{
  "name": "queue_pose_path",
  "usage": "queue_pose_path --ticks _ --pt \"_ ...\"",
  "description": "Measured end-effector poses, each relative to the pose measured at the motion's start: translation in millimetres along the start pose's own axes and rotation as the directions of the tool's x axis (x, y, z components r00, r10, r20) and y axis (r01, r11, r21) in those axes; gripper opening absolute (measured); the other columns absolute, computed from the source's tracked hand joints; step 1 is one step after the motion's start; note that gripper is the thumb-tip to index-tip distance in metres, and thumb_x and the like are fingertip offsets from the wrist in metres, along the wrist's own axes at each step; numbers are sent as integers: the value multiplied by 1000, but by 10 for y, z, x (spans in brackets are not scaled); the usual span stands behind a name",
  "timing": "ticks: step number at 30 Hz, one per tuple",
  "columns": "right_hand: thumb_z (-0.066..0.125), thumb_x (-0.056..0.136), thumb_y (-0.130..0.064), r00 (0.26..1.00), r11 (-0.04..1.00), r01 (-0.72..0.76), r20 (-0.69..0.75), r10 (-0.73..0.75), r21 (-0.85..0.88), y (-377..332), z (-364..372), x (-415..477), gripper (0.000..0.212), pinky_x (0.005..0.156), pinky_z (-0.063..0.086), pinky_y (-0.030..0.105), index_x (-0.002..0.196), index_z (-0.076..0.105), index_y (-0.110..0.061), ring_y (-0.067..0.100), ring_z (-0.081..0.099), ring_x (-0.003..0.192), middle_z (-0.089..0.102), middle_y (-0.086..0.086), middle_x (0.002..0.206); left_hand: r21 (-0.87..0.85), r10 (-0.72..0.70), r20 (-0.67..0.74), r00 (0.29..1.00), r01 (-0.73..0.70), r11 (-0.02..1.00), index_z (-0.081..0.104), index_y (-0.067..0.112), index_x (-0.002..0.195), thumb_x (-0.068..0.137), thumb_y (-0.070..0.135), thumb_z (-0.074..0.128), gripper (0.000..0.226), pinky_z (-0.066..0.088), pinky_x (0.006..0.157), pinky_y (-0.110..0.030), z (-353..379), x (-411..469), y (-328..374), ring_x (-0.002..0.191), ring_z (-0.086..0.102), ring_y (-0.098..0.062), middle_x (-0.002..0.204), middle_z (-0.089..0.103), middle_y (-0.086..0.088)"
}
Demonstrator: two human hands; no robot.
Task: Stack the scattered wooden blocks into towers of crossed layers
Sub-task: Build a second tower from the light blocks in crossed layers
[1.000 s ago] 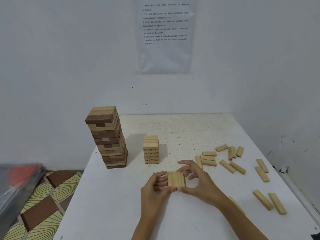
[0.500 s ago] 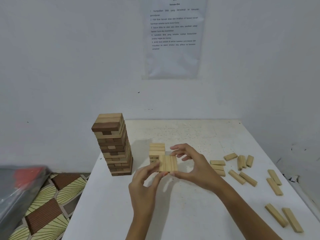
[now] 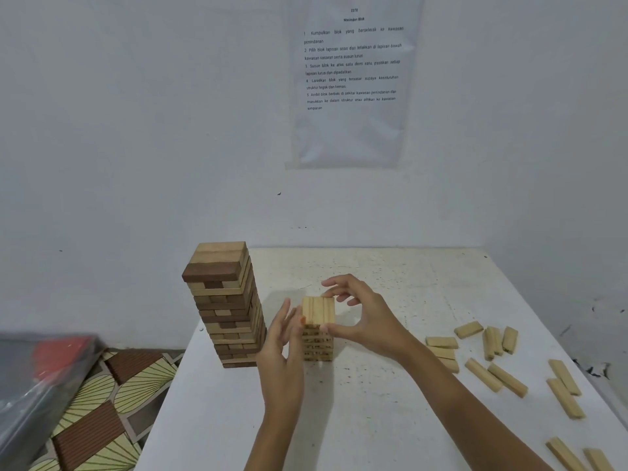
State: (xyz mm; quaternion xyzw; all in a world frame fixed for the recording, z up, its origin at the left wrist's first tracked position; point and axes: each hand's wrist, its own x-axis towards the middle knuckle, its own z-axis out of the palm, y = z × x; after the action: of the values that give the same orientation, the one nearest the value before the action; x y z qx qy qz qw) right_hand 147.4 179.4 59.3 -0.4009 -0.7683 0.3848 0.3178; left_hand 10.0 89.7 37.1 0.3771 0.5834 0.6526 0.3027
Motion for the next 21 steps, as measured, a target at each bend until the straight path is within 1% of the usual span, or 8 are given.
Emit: queue_pose_path --ticks 2,4,7,9,10,14,16,21 --pt "86 69 -29 1000 1000 -7 2 7 -4 21 15 41 63 95 40 24 121 52 -39 1 50 109 62 -19 112 -13 -16 -7 1000 16 1000 56 30 133 96 34 50 37 44 91 -10 13 30 0 118 53 7 127 62 15" --pt "86 69 -29 1000 1000 -13 10 13 -10 39 27 65 63 96 40 25 121 52 -40 1 50 109 62 -20 113 -8 -9 -3 1000 8 1000 54 27 136 93 42 42 46 40 88 -2 14 44 6 117 51 12 124 64 16" --pt "85 70 -28 1000 1000 -15 21 16 -23 57 42 81 63 96 39 25 122 52 -40 1 49 110 62 -20 113 5 7 -3 1000 -7 1000 54 23 136 90 47 37 54 35 83 4 8 62 -14 111 48 21 109 65 32" --pt "85 71 -28 1000 999 -16 21 16 -29 69 47 86 62 95 39 24 122 52 -40 1 48 110 61 -21 113 10 10 3 1000 -10 1000 55 23 134 89 49 36 56 36 84 2 9 68 -40 112 48 22 106 62 41" --pt "85 71 -28 1000 999 -18 20 19 -31 76 47 88 62 95 39 23 122 52 -40 1 48 110 61 -21 113 10 5 5 1000 -5 1000 55 24 134 89 50 36 56 37 84 1 14 70 -48 112 48 20 107 62 40" --pt "84 71 -28 999 999 -29 22 30 -36 95 43 75 61 92 37 19 122 52 -40 0 47 110 60 -22 114 -2 -20 -7 1000 20 1000 54 30 133 89 51 36 52 38 81 2 31 66 -60 116 54 7 116 68 15" --pt "84 72 -29 999 999 -31 24 32 -36 95 36 73 61 92 36 18 122 52 -40 0 47 110 60 -21 114 -2 -23 -10 1000 23 1000 54 29 133 89 50 36 52 38 80 2 37 62 -56 117 54 4 118 68 11" --pt "84 72 -29 999 999 -34 29 35 -38 94 42 77 61 92 37 19 122 52 -41 0 47 110 60 -22 115 8 -18 -15 1000 18 1000 54 26 134 90 48 35 52 37 80 3 40 50 -49 115 54 7 117 68 13"
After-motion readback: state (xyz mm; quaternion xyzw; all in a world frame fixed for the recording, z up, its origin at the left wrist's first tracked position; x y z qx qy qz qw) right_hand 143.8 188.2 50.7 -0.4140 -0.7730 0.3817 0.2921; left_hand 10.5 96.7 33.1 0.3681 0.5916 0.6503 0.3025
